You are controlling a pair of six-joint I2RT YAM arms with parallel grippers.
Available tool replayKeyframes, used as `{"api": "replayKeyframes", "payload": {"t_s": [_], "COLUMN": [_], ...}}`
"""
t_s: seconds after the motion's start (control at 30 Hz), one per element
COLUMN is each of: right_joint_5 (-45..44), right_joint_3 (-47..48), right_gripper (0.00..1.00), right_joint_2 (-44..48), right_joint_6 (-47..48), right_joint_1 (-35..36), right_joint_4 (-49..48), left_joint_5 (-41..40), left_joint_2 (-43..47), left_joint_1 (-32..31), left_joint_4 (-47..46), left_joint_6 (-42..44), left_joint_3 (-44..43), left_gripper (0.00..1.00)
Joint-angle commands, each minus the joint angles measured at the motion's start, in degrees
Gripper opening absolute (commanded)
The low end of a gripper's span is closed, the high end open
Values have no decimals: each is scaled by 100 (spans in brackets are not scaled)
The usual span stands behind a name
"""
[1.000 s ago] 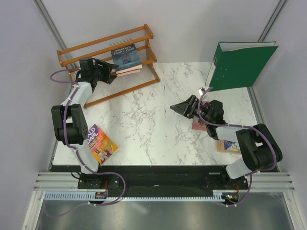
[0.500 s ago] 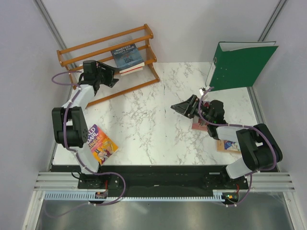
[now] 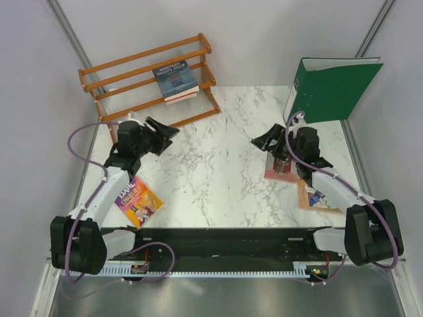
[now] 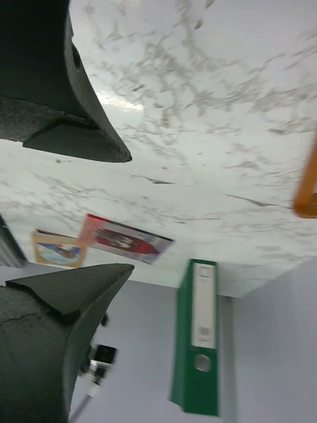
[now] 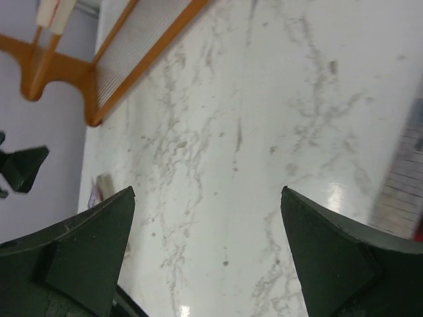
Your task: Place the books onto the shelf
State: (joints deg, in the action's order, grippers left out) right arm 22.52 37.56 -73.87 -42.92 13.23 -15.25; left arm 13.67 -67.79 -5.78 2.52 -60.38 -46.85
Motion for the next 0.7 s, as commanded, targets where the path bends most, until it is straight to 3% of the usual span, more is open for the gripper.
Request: {"api": "replayKeyframes", "payload": {"t_s": [0.0, 0.1, 0.27, 0.5, 0.67], "right_joint_5": [-969, -759, -276, 524, 885], "right_joint_3": [85, -213, -600, -899, -1058], "right_gripper": [98, 98, 98, 98, 96], "right_joint_2": [293, 442, 312, -820, -1366], "right_joint_6": [495, 538, 626, 530, 459], "right_joint_1": [-829, -1664, -2561, -2730, -2730], "right_joint_4": [1910, 2139, 2096, 1360, 787], "left_joint_5": [663, 803, 962, 1085, 1155], "left_joint_2": [-225, -760, -2226, -3976, -4944], "left_joint_1": [-912, -1738, -2550, -3420, -3658], "left_joint_4": [-50, -647, -1412, -1580, -1580], "left_joint_6": [870, 809, 554, 264, 9], "left_joint_3": [456, 668, 335, -1210, -2081], "left_gripper": [68, 68, 68, 66, 66]}}
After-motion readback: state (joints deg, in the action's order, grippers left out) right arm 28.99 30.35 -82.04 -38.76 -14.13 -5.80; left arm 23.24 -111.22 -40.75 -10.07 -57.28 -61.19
